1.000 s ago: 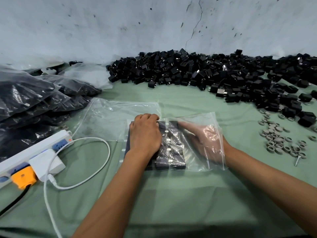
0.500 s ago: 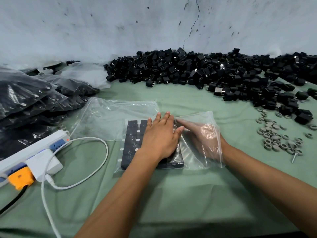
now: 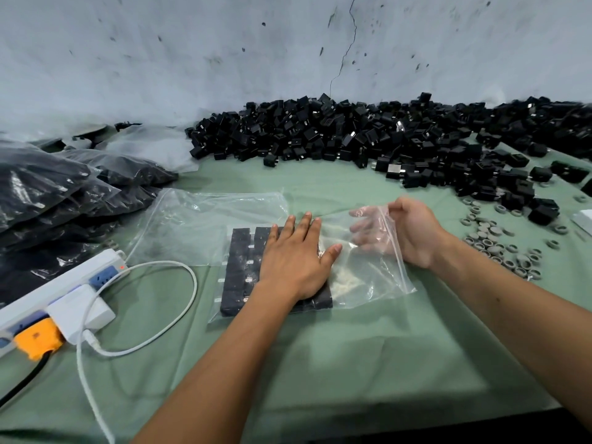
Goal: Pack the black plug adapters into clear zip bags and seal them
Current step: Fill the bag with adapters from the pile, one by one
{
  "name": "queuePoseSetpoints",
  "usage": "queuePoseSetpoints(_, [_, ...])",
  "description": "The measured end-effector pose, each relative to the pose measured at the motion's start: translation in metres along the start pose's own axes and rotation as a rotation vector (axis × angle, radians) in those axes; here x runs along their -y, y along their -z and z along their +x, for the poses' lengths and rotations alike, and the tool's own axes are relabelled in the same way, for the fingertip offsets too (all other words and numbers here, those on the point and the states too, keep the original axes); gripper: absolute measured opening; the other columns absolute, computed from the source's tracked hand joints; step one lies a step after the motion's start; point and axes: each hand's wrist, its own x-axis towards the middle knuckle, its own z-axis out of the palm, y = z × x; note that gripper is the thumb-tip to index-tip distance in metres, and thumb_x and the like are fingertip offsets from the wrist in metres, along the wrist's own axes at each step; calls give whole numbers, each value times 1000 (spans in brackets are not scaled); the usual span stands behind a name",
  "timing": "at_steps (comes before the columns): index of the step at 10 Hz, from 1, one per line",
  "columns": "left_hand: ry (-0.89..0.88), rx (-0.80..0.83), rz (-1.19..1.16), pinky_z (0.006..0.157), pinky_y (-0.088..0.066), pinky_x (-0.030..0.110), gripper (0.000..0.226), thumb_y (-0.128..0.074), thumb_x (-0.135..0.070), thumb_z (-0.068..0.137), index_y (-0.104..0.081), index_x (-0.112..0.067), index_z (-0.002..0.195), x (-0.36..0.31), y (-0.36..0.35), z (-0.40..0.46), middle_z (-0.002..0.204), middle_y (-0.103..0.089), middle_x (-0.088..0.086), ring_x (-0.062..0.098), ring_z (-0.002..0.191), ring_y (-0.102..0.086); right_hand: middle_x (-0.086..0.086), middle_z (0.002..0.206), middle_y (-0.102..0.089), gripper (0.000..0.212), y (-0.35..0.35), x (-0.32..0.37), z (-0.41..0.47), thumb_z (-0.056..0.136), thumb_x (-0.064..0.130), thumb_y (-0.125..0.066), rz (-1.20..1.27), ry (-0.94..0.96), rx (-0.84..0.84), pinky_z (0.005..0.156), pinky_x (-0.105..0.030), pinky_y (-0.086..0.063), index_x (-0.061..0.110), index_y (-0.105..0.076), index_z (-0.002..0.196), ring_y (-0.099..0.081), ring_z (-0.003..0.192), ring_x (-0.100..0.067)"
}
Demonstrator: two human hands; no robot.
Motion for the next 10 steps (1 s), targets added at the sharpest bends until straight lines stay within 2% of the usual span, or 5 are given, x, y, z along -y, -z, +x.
queuePoseSetpoints(1, [-1, 12, 5, 128, 3, 47, 76, -10, -67, 101, -4, -26, 164, 0, -1, 0, 172, 1, -5, 19, 158, 6, -28, 106, -72, 65, 5, 0, -7, 95, 56, -58, -297, -68, 143, 71, -41, -64, -1, -64, 125, -74, 85, -36])
queuePoseSetpoints(2, [-2, 18, 3, 128, 3, 47, 75, -10, -67, 101, -4, -26, 164, 0, -1, 0, 172, 2, -5, 19, 158, 7, -29, 110, -72, 65, 19, 3, -23, 80, 35, -82, -404, -149, 277, 67, -37, -64, 3, -59, 132, -75, 82, -33])
queuePoseSetpoints(4, [-1, 19, -7, 128, 4, 47, 75, -10, -67, 101, -5, -26, 164, 2, -2, 0, 172, 1, -5, 19, 158, 6, -25, 93, -70, 33, 36, 4, -43, 88, 1, -73, -502, -222, 467, 67, -36, -63, 2, -61, 119, -74, 84, -36])
queuePoseSetpoints(8, [21, 70, 60, 126, 10, 50, 82, -3, -70, 98, -2, -20, 164, -9, 13, 1, 171, 7, -1, 23, 157, 14, -33, 102, -71, 36, 33, 21, -48, 92, 14, -75, -684, -341, 463, 79, -42, -63, -7, -59, 117, -74, 90, -39])
queuePoseSetpoints(10, [57, 91, 33, 126, 11, 50, 94, 0, -78, 92, 2, -17, 164, -26, 1, -8, 170, 13, -1, 22, 156, 18, -11, 70, -70, 39, 52, 43, -24, 89, 39, -78, -895, -133, -96, 53, -28, -56, 2, -67, 94, -68, 59, -20])
